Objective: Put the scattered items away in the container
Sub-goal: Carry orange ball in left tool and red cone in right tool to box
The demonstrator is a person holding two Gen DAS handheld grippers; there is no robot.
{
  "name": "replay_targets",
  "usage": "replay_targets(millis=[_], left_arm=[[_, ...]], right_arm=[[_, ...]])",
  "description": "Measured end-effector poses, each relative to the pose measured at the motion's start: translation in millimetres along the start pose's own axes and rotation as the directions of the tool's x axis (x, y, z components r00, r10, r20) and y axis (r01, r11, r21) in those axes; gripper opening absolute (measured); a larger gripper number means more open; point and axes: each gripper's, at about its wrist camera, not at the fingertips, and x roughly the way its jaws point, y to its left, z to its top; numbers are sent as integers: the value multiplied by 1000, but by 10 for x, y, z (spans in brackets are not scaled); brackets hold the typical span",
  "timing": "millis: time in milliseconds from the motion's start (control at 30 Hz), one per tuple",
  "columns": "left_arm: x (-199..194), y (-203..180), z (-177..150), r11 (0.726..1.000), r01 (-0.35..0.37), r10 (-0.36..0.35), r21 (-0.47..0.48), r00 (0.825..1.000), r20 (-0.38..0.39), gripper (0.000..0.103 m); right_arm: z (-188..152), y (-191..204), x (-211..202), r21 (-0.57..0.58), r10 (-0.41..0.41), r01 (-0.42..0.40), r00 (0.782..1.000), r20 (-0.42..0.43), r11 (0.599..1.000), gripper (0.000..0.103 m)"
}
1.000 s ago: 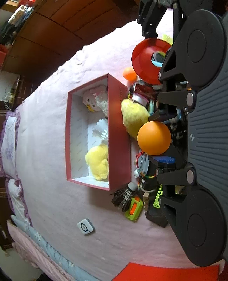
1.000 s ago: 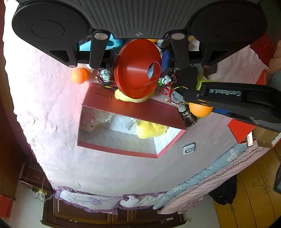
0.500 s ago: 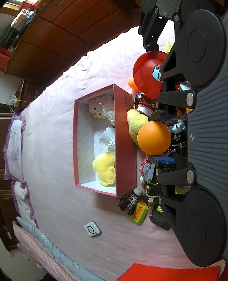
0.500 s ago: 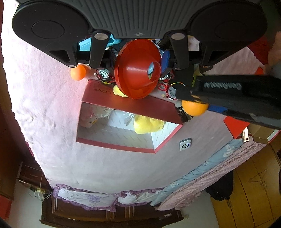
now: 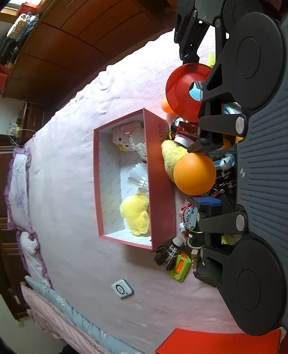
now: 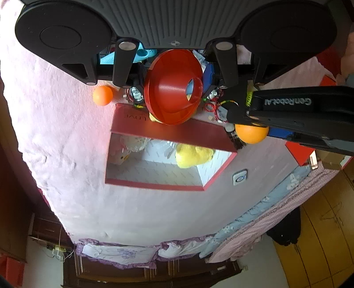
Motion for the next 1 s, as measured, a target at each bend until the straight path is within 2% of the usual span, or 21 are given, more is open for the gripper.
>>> replay_targets(millis=[233, 400, 767, 1000], left_arm=[[-153, -93, 136, 1000, 18, -19, 21, 1000, 24, 40], [-227, -23, 179, 999, 30, -31, 26, 999, 36, 40], [-165, 444, 326, 994, 93, -95, 58, 995, 41, 40], [59, 775, 478, 989, 137, -139, 55, 990, 38, 40]], right_arm=[[145, -24, -143, -3, -16, 16, 1000, 24, 1000, 50], [224, 28, -165, 12, -33, 33, 999, 21, 999, 50], [475, 390, -107, 6, -111, 111, 994, 1, 994, 50], [662, 517, 58, 60, -171, 172, 985, -19, 983, 50]])
